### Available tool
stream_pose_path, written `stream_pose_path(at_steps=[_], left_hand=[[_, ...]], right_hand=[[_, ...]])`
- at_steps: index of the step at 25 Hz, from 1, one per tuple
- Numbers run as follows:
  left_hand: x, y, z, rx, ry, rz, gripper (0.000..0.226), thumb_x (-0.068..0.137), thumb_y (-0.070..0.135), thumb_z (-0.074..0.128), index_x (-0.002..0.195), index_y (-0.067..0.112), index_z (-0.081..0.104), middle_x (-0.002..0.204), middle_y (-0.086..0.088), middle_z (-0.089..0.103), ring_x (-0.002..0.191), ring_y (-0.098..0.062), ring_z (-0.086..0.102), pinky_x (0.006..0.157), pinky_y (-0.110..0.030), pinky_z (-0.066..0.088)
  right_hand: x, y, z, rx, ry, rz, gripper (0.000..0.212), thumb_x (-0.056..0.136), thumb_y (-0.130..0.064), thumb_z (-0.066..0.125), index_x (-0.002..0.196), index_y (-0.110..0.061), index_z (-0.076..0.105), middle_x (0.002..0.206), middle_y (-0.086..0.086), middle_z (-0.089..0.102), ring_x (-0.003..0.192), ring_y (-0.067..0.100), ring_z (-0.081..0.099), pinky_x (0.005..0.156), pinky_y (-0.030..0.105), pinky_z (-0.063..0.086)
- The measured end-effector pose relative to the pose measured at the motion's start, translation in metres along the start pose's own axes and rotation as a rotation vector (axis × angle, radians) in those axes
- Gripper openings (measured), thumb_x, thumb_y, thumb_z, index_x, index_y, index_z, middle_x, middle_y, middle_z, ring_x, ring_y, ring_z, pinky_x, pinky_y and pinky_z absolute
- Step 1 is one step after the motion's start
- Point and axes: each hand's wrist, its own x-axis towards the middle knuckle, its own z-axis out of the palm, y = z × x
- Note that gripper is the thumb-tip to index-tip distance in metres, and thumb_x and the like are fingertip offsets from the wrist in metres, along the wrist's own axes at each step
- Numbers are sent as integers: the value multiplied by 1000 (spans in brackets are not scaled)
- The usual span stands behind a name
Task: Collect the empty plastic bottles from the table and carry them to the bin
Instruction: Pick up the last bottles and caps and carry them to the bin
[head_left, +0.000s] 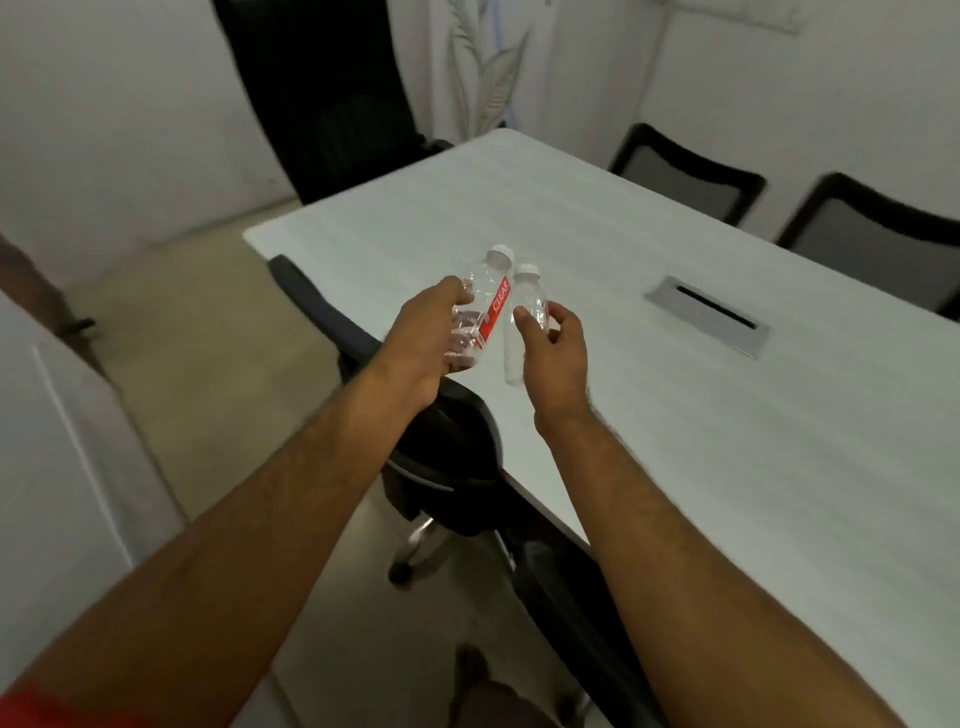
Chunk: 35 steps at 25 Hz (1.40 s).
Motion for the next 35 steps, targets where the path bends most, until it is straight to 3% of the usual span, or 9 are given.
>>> stream_pose_path(at_steps=[5,10,14,19,22,25,27,30,35], left_hand=[[75,53,-94,-66,187,131,50,78,45,73,118,17,61,110,-7,69,92,-22,67,66,-30,53],[144,96,-188,-118,352,99,14,88,37,66,87,25,59,90,1,69,80,-17,70,67,-29,57],[209,115,-270,-171,384,90,10,91,34,58,89,24,58,92,-2,67,81,-18,66,81,-34,54],[331,128,-409,-325,307,68,56,80,45,70,120,7,62,99,-8,66,74,-17,64,62,-28,52],[401,143,-488,-345,325,-17,46,83,39,71,116,8,62,93,-7,66,78,-20,64,66,-32,54],[470,179,-561,-323,361,-68,39,83,37,71,110,11,64,89,-6,65,75,-20,63,64,-31,54],[515,205,-603,-281,346,-82,39,81,38,72,108,11,66,85,-4,68,64,-15,62,56,-26,48],[575,232,-646,-230,371,-71,29,82,33,71,102,13,69,84,-3,71,63,-13,64,59,-27,48],[714,277,-717,-159,380,-89,12,85,21,67,94,14,66,66,4,65,50,-6,62,57,-24,47]], right_hand=[[65,-26,139,-41,-144,-53,43,93,-38,65,129,-15,60,119,3,68,103,20,66,87,34,57],[115,-36,272,-28,-334,32,48,89,-39,69,129,-22,48,119,2,62,97,24,70,77,40,62],[150,-32,375,-92,-482,43,49,91,-44,65,130,-23,46,121,5,63,97,23,68,68,29,58],[211,-10,542,-103,-540,142,37,96,-47,49,118,-20,61,98,4,68,82,22,65,59,29,49],[240,0,642,-99,-620,234,30,95,-43,45,92,-19,62,74,-1,59,63,16,55,52,26,44],[272,-4,735,-75,-665,282,22,94,-36,42,83,-21,54,67,-2,52,57,13,48,51,24,42],[298,-7,791,-82,-647,261,18,91,-34,49,94,-17,56,77,1,60,64,16,55,53,25,46],[339,-10,853,-65,-607,259,34,92,-31,63,125,-24,54,104,3,71,84,19,70,60,30,56],[445,5,975,6,-532,288,44,90,-15,69,131,-16,53,108,13,73,86,26,72,62,32,58]])
